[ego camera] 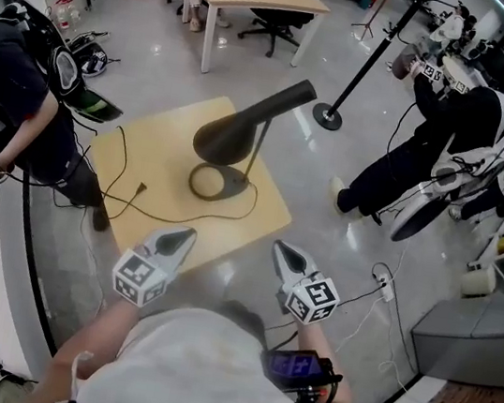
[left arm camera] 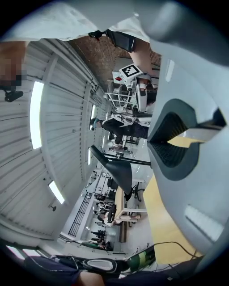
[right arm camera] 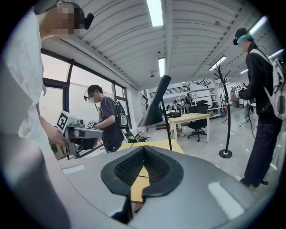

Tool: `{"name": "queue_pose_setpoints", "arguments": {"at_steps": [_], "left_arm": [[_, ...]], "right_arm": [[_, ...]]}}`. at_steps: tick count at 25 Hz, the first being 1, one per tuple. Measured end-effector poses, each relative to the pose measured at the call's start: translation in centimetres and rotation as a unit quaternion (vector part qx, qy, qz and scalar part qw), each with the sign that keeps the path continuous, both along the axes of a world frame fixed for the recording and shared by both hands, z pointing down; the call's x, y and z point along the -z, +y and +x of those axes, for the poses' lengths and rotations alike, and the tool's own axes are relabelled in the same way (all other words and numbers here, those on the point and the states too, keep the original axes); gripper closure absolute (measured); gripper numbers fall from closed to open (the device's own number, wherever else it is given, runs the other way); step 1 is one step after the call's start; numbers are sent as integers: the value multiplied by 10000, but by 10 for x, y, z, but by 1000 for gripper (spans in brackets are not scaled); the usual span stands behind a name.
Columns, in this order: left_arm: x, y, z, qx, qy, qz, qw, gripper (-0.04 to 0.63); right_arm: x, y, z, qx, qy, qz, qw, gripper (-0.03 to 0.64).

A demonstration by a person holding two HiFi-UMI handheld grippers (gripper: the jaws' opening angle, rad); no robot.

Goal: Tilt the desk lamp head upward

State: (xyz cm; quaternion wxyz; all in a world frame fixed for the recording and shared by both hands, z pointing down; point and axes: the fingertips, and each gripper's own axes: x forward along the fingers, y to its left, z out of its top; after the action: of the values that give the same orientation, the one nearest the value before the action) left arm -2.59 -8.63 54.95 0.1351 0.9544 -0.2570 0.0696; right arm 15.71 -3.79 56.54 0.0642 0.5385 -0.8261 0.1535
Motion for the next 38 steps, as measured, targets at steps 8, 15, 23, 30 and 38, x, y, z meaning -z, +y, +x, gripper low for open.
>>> {"name": "queue_pose_setpoints", "arguments": {"at_steps": [8,15,23,30,38], "left_arm": [[12,-34,42,464,50,-48,9989,594],[23,-56,77,767,-39,48,9970,594],[28,-74,99,1280,-169,63,9916,594],[46,-89,76,1759,-99,285,9839,594],[30,-98,80,1810,-78,88,9834,594]], "right_arm": [[4,-45,23,896,4,-11,9960,604],[8,-82,43,1516,94,108,9883,604],[10,-115,86,1880,201,182,9818,604],[15,-142,52,2431,360,325,9688,604],[13,-151,66,2212,34,84,9752,604]]}}
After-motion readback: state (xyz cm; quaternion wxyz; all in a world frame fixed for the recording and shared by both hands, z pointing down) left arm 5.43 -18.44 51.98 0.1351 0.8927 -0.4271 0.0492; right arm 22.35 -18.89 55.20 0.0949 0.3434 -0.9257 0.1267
